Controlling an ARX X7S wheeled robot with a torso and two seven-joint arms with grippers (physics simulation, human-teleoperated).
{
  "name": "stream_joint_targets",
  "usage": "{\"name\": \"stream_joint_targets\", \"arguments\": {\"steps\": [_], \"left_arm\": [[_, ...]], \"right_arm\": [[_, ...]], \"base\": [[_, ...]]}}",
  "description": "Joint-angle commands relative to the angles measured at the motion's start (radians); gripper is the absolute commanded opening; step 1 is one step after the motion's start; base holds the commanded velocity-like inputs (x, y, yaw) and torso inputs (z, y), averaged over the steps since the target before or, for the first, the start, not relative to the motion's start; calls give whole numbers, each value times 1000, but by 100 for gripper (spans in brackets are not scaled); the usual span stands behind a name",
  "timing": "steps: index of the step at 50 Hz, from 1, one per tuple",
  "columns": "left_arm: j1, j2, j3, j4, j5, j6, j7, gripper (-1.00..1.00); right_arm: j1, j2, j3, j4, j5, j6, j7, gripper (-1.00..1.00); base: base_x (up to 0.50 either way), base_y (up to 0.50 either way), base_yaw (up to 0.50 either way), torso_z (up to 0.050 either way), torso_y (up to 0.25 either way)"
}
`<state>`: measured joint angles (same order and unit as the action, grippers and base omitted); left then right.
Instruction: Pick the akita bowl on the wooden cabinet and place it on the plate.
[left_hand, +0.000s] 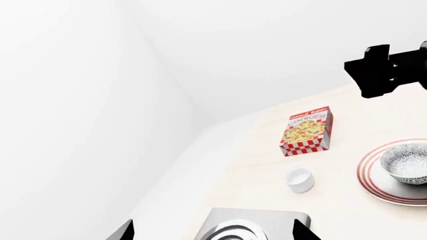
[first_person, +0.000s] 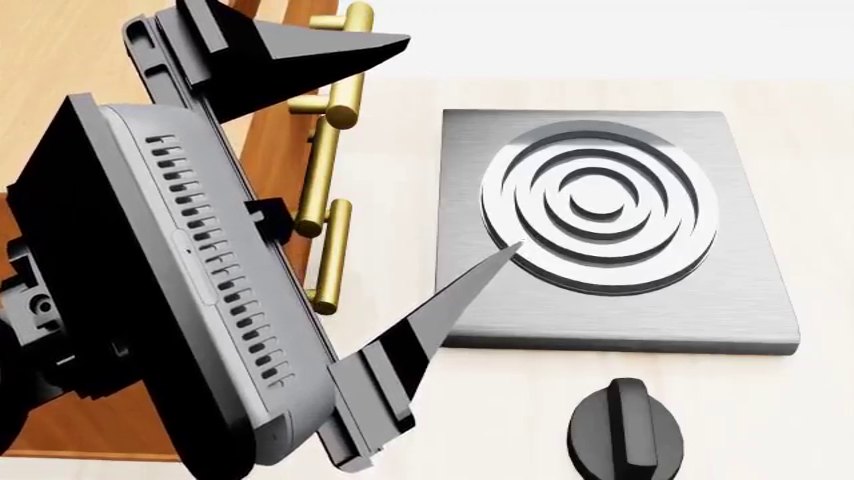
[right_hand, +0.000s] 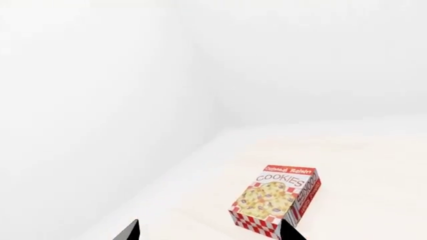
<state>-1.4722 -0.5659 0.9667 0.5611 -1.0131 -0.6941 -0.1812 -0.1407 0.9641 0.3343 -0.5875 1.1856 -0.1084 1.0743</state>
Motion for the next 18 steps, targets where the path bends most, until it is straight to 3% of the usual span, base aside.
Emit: {"name": "stream_joint_targets", "arguments": {"steps": [1,18], "left_arm": [[-3,0,-2,0,-3,-1,-1,100],[3,-7,-2,0,1,6,0,100]], "right_arm": [[13,57,35,-93,15,22,35,100],[31,156,110,-237,49,64,101,100]], "base": [[0,0,0,0,0],[0,0,0,0,0]]}}
